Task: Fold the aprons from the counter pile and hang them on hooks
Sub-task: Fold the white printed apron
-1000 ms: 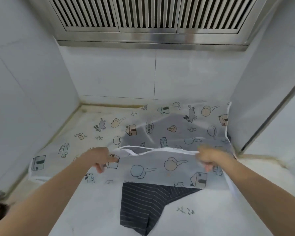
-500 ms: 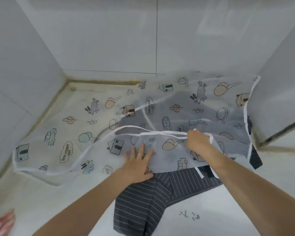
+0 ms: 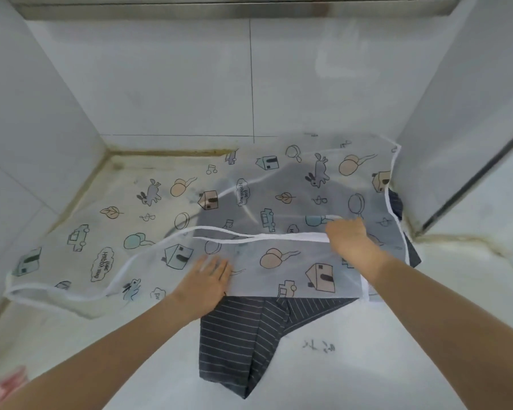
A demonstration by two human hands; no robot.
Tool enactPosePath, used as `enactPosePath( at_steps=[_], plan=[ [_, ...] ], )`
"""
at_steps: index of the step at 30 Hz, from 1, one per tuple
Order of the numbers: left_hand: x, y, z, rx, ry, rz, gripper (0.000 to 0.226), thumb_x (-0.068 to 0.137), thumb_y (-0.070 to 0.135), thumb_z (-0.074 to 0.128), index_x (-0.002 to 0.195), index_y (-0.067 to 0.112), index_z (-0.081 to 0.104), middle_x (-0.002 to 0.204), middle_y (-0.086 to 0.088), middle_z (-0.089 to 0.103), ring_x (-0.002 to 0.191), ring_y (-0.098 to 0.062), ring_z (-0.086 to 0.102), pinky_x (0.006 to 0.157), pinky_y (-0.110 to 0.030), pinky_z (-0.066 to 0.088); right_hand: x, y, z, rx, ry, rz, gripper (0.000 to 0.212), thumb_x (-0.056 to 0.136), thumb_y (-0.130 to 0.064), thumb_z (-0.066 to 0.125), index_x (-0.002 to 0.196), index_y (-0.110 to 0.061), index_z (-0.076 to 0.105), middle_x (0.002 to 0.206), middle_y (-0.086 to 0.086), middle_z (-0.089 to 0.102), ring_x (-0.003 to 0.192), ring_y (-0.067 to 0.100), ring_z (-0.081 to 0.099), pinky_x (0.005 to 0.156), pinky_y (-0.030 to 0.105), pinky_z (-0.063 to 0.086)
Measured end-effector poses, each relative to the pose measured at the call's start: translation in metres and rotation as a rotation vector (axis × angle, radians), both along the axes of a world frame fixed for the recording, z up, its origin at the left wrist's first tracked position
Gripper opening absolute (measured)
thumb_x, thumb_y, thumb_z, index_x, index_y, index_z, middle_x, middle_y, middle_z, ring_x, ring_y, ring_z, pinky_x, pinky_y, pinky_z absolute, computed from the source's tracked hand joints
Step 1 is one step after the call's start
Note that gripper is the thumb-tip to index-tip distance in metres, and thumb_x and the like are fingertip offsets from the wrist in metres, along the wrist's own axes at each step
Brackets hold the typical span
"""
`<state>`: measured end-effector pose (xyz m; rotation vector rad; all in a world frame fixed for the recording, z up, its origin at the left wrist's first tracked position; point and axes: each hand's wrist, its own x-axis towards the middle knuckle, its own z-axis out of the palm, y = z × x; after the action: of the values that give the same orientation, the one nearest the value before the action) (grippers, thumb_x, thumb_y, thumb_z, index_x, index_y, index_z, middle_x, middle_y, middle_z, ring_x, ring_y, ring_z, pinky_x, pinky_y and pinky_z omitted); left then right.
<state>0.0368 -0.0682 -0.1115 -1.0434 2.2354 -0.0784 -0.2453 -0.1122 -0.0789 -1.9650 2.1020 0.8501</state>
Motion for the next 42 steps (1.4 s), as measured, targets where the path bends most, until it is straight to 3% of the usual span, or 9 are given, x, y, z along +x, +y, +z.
enactPosePath(
  at_steps=[5, 12, 18, 22, 26, 29, 32, 36, 42],
  plan=[
    [-0.012, 0.026, 0.004, 0.198, 0.209, 0.095, 0.089, 0.094, 0.051, 0.042, 0.148, 0.011, -0.017, 0.155, -0.015, -0.020, 0.143, -0.033, -0.015, 0.113, -0.049, -0.011, 0.024, 0.049, 0.001, -0.092, -0.092, 0.206, 0.039, 0.088, 0.008, 0.048, 0.125, -0.001, 0.053, 0.128, 0.015, 0.052, 0.120, 0.030, 0.049, 0.094, 0.032, 0.041],
    [-0.132, 0.056, -0.007, 0.223, 0.446, 0.109, 0.077, 0.097, 0.023, 0.046, 0.150, 0.016, -0.009, 0.155, -0.017, -0.020, 0.142, -0.039, 0.011, 0.110, -0.046, 0.027, 0.005, 0.113, -0.013, -0.259, -0.370, 0.157, 0.048, 0.086, 0.009, 0.047, 0.131, -0.006, 0.043, 0.131, 0.012, 0.044, 0.123, 0.025, 0.041, 0.094, 0.030, 0.036],
    [-0.165, 0.044, -0.024, 0.267, 0.232, 0.342, 0.069, 0.095, 0.034, 0.047, 0.149, 0.007, 0.013, 0.154, -0.022, 0.008, 0.133, -0.038, 0.035, 0.107, -0.043, 0.035, -0.037, 0.140, -0.016, -0.150, -0.022, -0.219, 0.057, 0.085, -0.014, 0.058, 0.136, -0.013, 0.031, 0.136, 0.011, 0.037, 0.127, 0.031, 0.039, 0.108, 0.048, 0.023],
    [-0.181, 0.043, -0.028, 0.215, 0.076, 0.356, 0.068, 0.096, 0.033, 0.044, 0.148, 0.003, 0.014, 0.151, -0.027, 0.014, 0.136, -0.044, 0.026, 0.109, -0.048, 0.031, -0.104, 0.146, 0.002, -0.290, -0.006, -0.344, 0.027, 0.091, -0.010, 0.049, 0.118, -0.014, 0.051, 0.113, 0.003, 0.060, 0.106, 0.022, 0.058, 0.097, 0.035, 0.034],
    [-0.193, 0.027, -0.019, 0.226, 0.053, 0.245, 0.040, 0.096, 0.021, 0.041, 0.131, 0.003, 0.041, 0.102, -0.007, 0.053, 0.111, -0.028, 0.052, 0.092, -0.031, 0.043, -0.134, 0.113, 0.004, -0.764, -0.697, -0.572, 0.015, 0.096, -0.013, 0.049, 0.095, -0.007, 0.063, 0.090, 0.009, 0.059, 0.086, 0.026, 0.054, 0.068, 0.026, 0.035],
    [-0.190, 0.012, -0.015, 0.211, 0.220, 0.284, 0.042, 0.095, 0.018, 0.045, 0.135, 0.007, 0.038, 0.121, -0.010, 0.053, 0.112, -0.026, 0.053, 0.090, -0.031, 0.044, -0.122, 0.098, -0.016, -0.676, -1.105, -0.746, 0.019, 0.097, -0.028, 0.048, 0.108, -0.012, 0.049, 0.099, 0.007, 0.051, 0.089, 0.019, 0.047, 0.073, 0.025, 0.032],
    [-0.182, -0.001, -0.021, 0.217, 0.280, 0.349, 0.049, 0.096, 0.022, 0.046, 0.140, 0.008, 0.030, 0.125, -0.015, 0.053, 0.110, -0.030, 0.055, 0.088, -0.035, 0.047, -0.121, 0.107, -0.056, -0.436, -1.059, -0.807, 0.011, 0.095, -0.023, 0.050, 0.097, -0.013, 0.046, 0.090, 0.006, 0.050, 0.087, 0.021, 0.047, 0.064, 0.027, 0.035],
    [-0.178, -0.006, -0.021, 0.203, 0.284, 0.338, 0.057, 0.096, 0.027, 0.047, 0.145, 0.015, 0.021, 0.124, -0.017, 0.053, 0.109, -0.032, 0.055, 0.090, -0.041, 0.048, -0.127, 0.105, -0.066, -0.752, -1.186, -1.003, 0.020, 0.095, -0.008, 0.042, 0.085, 0.006, 0.053, 0.080, 0.014, 0.048, 0.076, 0.023, 0.046, 0.060, 0.029, 0.038],
    [-0.170, -0.007, -0.028, 0.153, 0.227, 0.401, 0.051, 0.098, 0.023, 0.041, 0.145, 0.015, 0.025, 0.126, -0.016, 0.051, 0.110, -0.032, 0.054, 0.091, -0.038, 0.048, -0.139, 0.086, 0.006, -0.708, -0.995, -0.558, 0.047, 0.100, -0.022, 0.042, 0.054, -0.014, 0.033, 0.055, 0.001, 0.032, 0.050, 0.014, 0.031, 0.048, 0.026, 0.024]
  ],
)
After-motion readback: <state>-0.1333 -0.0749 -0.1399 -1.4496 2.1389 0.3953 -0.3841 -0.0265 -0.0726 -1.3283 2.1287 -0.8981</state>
